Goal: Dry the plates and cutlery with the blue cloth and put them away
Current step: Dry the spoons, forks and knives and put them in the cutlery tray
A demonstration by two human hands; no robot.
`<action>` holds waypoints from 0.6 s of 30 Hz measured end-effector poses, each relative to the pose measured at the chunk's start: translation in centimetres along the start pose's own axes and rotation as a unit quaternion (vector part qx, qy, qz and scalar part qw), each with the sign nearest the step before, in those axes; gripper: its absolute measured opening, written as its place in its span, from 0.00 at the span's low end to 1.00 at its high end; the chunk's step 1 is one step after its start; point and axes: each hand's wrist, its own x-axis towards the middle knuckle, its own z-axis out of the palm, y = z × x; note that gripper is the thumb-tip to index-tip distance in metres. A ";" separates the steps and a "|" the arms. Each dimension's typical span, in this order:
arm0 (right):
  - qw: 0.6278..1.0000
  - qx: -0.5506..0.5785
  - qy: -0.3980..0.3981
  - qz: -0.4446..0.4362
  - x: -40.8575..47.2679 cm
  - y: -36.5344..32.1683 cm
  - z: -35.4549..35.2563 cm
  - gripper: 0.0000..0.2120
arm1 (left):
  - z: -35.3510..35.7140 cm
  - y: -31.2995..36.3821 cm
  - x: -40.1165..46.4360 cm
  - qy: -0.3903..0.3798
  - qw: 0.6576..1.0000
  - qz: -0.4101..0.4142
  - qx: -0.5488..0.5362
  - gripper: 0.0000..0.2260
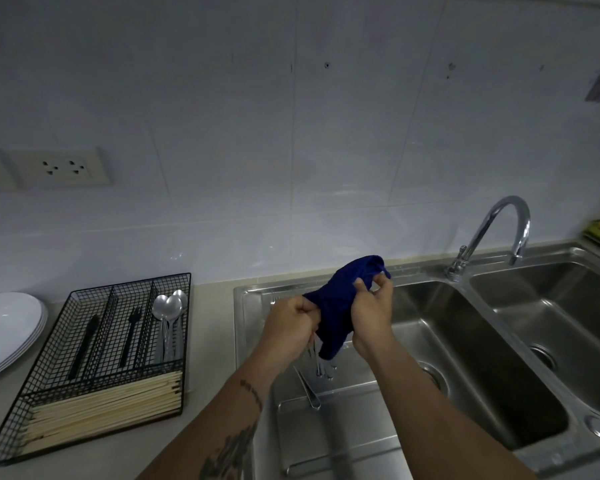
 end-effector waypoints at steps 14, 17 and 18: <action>0.998 0.052 0.026 0.031 4.1 -0.6 -2.8 0.09 | 2.4 -0.4 1.3 0.049 0.992 0.011 0.115 0.09; 0.995 0.066 0.020 0.070 6.4 -1.7 -4.9 0.10 | 1.6 -0.8 1.5 0.080 0.993 -0.030 0.078 0.10; 0.991 0.080 -0.006 0.104 6.8 -2.0 -5.4 0.11 | 1.6 -0.8 1.6 0.095 0.993 -0.043 0.055 0.10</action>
